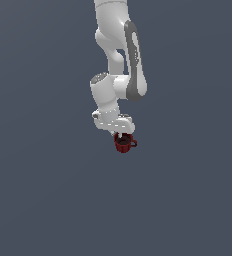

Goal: Pick up the object and move it to a goal position.

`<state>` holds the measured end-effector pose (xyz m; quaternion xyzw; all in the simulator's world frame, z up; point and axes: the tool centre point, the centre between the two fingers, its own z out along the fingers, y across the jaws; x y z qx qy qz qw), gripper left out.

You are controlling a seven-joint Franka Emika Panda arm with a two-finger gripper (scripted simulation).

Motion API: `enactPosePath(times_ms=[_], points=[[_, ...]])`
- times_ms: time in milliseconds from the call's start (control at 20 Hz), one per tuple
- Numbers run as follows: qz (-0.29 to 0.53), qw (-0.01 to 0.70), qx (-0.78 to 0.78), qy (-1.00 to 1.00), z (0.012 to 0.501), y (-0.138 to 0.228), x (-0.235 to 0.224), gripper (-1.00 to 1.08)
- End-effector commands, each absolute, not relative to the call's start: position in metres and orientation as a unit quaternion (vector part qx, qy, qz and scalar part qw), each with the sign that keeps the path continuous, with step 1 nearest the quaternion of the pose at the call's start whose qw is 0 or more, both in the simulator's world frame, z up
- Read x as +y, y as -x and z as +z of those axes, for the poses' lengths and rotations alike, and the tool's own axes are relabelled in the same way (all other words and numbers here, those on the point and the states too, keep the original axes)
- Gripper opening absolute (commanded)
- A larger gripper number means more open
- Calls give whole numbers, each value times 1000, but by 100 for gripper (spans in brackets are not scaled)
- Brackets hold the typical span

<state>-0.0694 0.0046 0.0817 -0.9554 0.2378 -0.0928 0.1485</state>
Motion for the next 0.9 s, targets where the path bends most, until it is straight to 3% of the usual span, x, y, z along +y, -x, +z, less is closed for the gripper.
enactPosePath(times_ms=[0, 850], points=[[-94, 149, 237, 955, 89, 70, 10, -100], [-94, 148, 238, 955, 180, 97, 84, -100]])
